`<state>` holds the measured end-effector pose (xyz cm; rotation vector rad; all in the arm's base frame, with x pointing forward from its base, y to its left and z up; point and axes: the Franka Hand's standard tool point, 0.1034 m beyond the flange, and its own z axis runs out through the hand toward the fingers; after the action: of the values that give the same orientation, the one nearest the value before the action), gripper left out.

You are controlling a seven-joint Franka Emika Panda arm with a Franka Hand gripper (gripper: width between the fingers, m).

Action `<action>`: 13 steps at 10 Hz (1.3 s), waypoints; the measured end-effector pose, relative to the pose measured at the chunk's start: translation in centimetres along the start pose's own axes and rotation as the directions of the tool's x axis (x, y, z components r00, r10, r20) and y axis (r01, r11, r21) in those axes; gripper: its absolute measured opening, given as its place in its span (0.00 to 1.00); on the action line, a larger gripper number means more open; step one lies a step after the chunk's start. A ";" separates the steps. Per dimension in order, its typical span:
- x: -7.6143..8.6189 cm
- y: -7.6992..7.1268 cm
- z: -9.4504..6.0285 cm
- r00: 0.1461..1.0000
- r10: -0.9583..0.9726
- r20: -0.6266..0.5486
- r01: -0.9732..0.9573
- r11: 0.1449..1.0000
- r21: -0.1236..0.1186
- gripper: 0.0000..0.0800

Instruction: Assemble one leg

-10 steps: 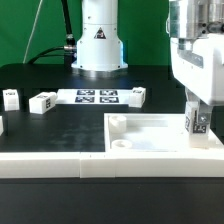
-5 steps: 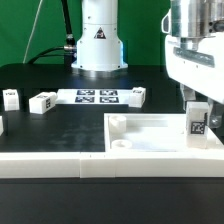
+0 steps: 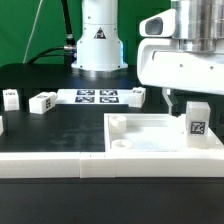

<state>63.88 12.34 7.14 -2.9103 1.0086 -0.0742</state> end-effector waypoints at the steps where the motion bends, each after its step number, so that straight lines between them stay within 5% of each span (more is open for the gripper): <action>1: -0.1 -0.1 -0.1 0.995 -0.099 0.000 0.099 0.995 -0.017 0.81; 4: -0.2 -0.3 -0.4 0.943 -0.333 0.013 0.333 0.942 -0.050 0.81; 7: 0.1 -0.2 -0.4 0.884 -0.467 0.017 0.468 0.882 -0.051 0.81; 9: 0.1 -0.1 -0.4 0.884 -0.467 0.017 0.467 0.883 -0.051 0.47; 10: 0.1 -0.1 -0.4 0.884 -0.467 0.017 0.467 0.883 -0.052 0.47; 11: 0.1 -0.1 -0.4 0.886 -0.464 0.017 0.464 0.884 -0.052 0.36; 13: 0.1 -0.1 -0.4 0.915 -0.403 0.014 0.403 0.914 -0.051 0.36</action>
Offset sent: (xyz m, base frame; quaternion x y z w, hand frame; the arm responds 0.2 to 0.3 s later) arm 0.0065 0.0084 0.0021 -0.0409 -0.0224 -0.1923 0.9802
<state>63.98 12.32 7.54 -3.1156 0.3966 -0.0621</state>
